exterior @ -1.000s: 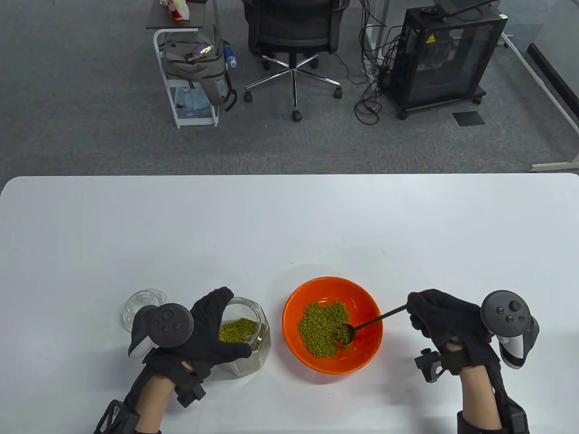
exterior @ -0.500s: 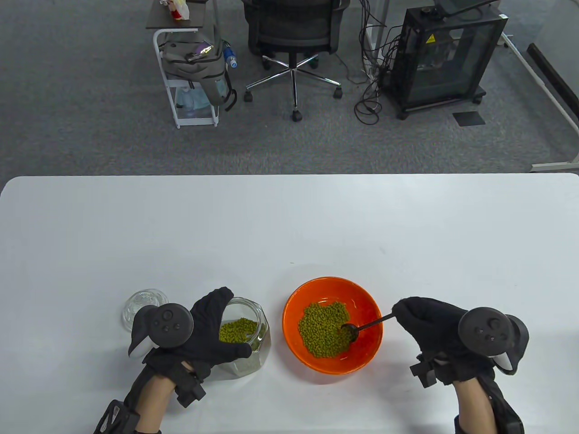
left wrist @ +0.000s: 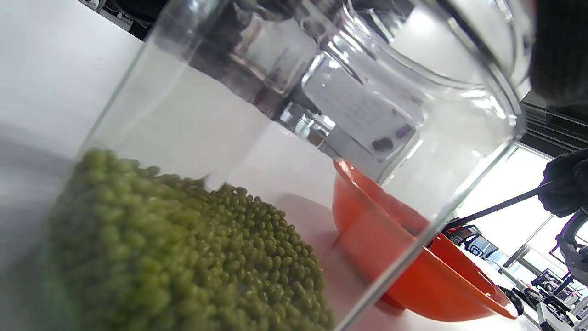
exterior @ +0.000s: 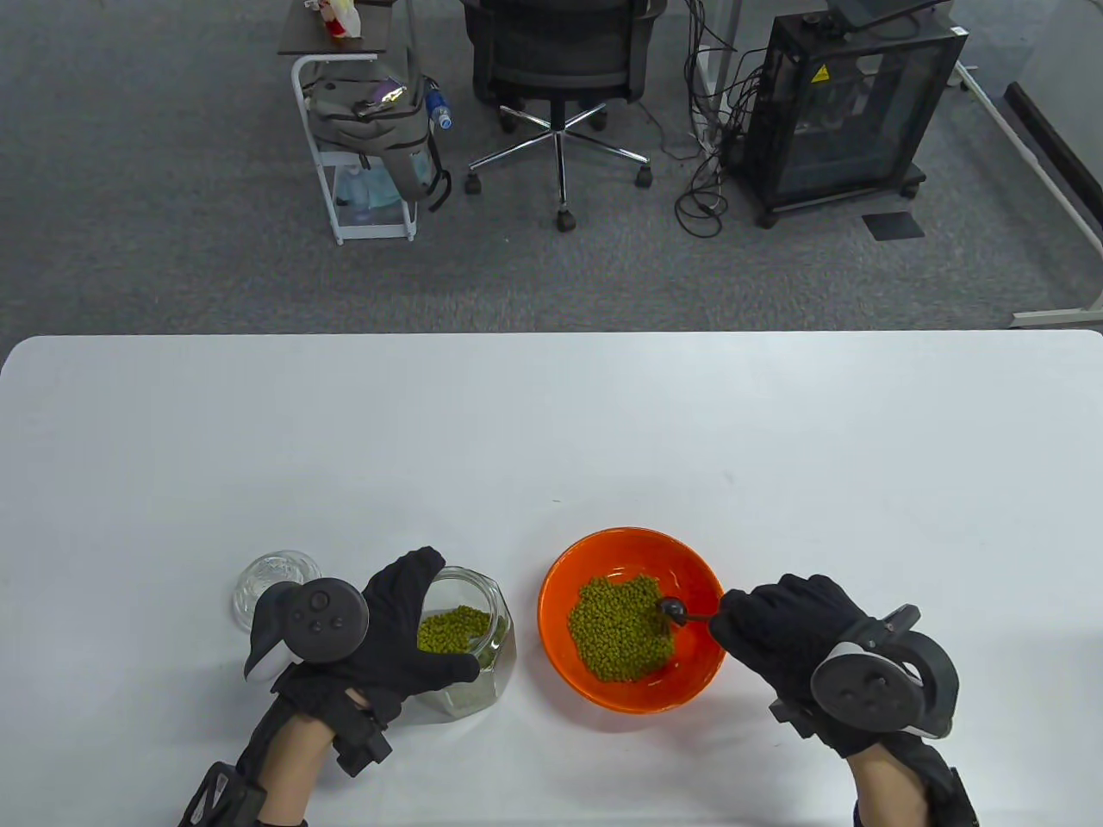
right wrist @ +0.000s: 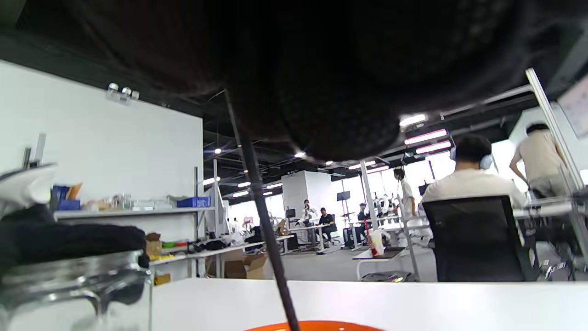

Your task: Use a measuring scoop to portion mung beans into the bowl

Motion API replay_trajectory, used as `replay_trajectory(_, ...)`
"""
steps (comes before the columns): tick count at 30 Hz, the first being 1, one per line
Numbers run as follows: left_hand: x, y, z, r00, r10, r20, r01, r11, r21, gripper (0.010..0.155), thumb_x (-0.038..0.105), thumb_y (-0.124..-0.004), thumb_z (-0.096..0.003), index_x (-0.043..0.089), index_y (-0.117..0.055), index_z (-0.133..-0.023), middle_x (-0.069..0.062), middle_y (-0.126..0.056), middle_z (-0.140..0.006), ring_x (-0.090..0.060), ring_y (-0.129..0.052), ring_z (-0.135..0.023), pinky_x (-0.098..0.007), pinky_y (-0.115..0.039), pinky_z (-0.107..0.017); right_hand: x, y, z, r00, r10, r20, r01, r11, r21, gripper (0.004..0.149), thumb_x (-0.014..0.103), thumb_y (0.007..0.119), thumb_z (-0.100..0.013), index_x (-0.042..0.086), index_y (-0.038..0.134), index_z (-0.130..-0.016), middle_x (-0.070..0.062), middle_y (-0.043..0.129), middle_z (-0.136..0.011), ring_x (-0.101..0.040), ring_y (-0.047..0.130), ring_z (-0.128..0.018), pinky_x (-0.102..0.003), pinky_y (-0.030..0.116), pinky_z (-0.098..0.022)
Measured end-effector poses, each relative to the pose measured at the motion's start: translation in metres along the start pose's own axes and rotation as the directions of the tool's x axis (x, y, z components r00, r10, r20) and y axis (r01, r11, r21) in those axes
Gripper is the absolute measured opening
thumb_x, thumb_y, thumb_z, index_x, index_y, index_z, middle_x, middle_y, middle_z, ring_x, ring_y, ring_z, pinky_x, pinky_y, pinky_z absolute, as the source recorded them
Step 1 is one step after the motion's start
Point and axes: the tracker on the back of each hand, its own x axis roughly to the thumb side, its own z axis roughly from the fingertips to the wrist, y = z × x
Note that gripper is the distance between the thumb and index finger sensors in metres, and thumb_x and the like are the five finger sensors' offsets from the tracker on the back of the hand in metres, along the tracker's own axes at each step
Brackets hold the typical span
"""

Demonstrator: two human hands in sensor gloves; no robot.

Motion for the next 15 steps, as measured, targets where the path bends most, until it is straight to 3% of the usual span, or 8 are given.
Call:
replay_trajectory(5, 0.0, 0.0, 0.0, 1.0, -0.001, 0.0, 0.001, 1.0, 0.0, 0.124, 0.083, -0.086, -0.0398, 0.0, -0.027, -0.11, -0.032, -0.037, -0.114, -0.061, -0.054, -0.103, -0.074, -0.053, -0.072, 0.01, -0.004, 0.002, 0.997, 0.022, 0.068, -0.017, 0.998, -0.068, 0.043, 0.047, 0.09, -0.041, 0.011, 0.101, -0.062, -0.012, 0.108, -0.044, -0.029, 0.101, -0.024, -0.041, 0.086, -0.023)
replay_trajectory(7, 0.0, 0.0, 0.0, 1.0, -0.002, 0.0, 0.002, 1.0, -0.001, 0.124, 0.083, -0.086, -0.0399, -0.001, -0.027, -0.11, -0.032, -0.037, -0.114, -0.061, -0.054, -0.103, -0.074, -0.053, -0.072, 0.009, -0.007, 0.004, 0.997, 0.016, 0.079, -0.005, 0.99, -0.141, 0.043, 0.047, 0.089, -0.041, 0.011, 0.101, -0.062, -0.012, 0.108, -0.043, -0.029, 0.101, -0.024, -0.041, 0.086, -0.022)
replay_trajectory(12, 0.0, 0.0, 0.0, 1.0, -0.003, 0.0, 0.003, 1.0, -0.001, 0.124, 0.083, -0.086, -0.0398, 0.0, -0.027, -0.11, -0.032, -0.037, -0.114, -0.061, -0.054, -0.103, -0.074, -0.053, -0.072, -0.007, -0.014, 0.007, 0.992, -0.124, -0.007, 0.118, 0.961, -0.251, 0.043, 0.048, 0.088, -0.043, 0.01, 0.101, -0.06, -0.012, 0.108, -0.04, -0.028, 0.101, -0.021, -0.041, 0.086, -0.021)
replay_trajectory(15, 0.0, 0.0, 0.0, 1.0, -0.003, 0.0, 0.003, 1.0, -0.001, 0.124, 0.083, -0.086, -0.0399, 0.0, -0.027, -0.11, -0.032, -0.037, -0.114, -0.061, -0.054, -0.103, -0.074, -0.053, -0.072, -0.011, -0.015, 0.008, 0.992, -0.117, -0.048, 0.098, 0.953, -0.288, 0.043, 0.048, 0.087, -0.044, 0.01, 0.101, -0.06, -0.011, 0.108, -0.039, -0.027, 0.102, -0.02, -0.04, 0.086, -0.02)
